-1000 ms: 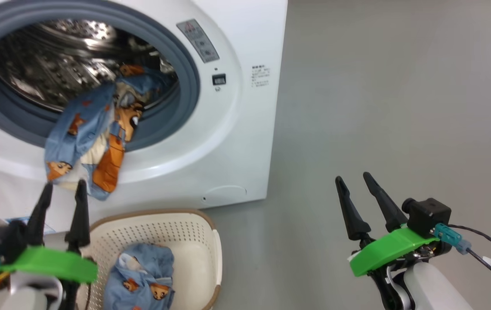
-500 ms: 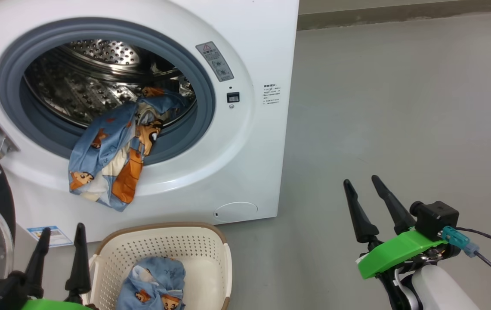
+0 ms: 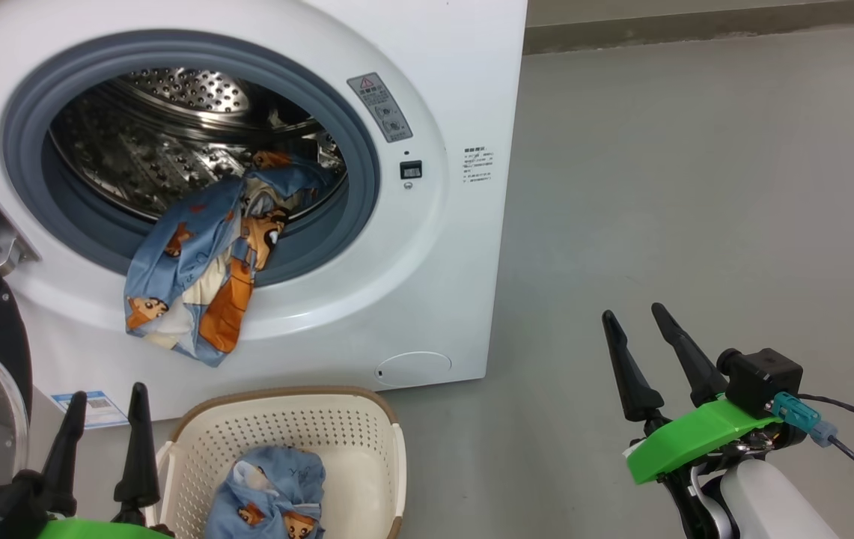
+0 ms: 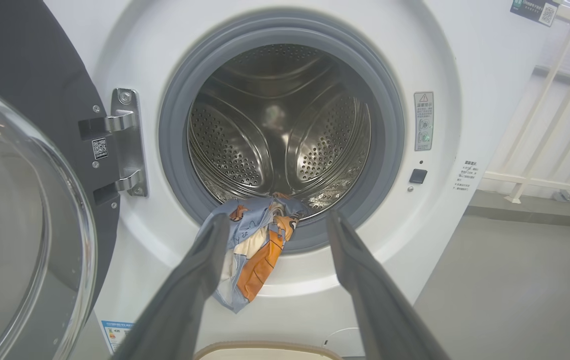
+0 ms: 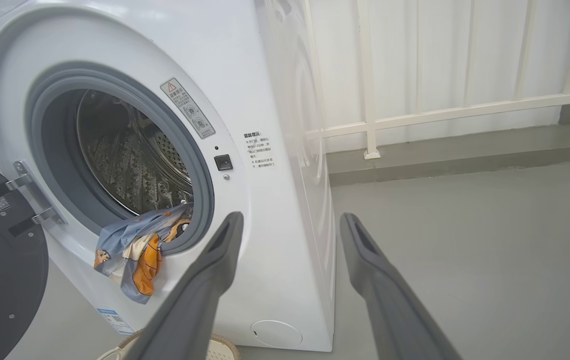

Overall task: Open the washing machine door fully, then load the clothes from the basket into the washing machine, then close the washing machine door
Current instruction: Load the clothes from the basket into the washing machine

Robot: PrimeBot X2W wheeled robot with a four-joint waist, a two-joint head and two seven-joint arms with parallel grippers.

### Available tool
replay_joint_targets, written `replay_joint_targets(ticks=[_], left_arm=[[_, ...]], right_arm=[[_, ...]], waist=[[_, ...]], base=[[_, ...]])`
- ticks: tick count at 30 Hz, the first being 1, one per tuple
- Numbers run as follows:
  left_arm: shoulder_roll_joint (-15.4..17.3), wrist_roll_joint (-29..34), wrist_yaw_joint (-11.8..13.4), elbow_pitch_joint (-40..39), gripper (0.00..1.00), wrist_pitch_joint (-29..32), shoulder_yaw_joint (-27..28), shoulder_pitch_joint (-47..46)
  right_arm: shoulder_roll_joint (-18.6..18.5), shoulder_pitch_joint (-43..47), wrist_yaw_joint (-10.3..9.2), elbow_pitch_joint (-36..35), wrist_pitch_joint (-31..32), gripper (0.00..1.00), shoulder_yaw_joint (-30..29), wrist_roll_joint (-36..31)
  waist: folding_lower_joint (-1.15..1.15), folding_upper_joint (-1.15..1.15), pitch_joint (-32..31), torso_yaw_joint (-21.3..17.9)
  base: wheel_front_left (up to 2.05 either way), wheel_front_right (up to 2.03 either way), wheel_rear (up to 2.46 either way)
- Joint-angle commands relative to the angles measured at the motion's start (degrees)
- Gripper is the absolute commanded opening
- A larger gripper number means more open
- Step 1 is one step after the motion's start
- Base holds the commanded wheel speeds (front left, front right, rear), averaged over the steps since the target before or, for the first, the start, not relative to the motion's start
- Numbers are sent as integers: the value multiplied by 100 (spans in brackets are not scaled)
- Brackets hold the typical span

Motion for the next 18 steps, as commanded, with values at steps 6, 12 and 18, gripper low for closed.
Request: replay_joint_targets(ticks=[6, 12, 18], left_arm=[[60, 105, 31, -181, 100, -36, 244, -39], [48, 105, 33, -205, 100, -36, 246, -25], [30, 94, 37, -206, 100, -36, 240, -18]], right_arm=[[-9, 24, 43, -109, -47, 100, 114, -53], [-13, 20, 43, -107, -47, 100, 120, -57], [-18, 18, 43, -99, -47, 100, 131, -63]], waist=[[0, 0, -2, 0], [0, 0, 6, 4], [0, 0, 13, 8]], base=[[0, 0, 0], [0, 0, 0], [0, 0, 0]])
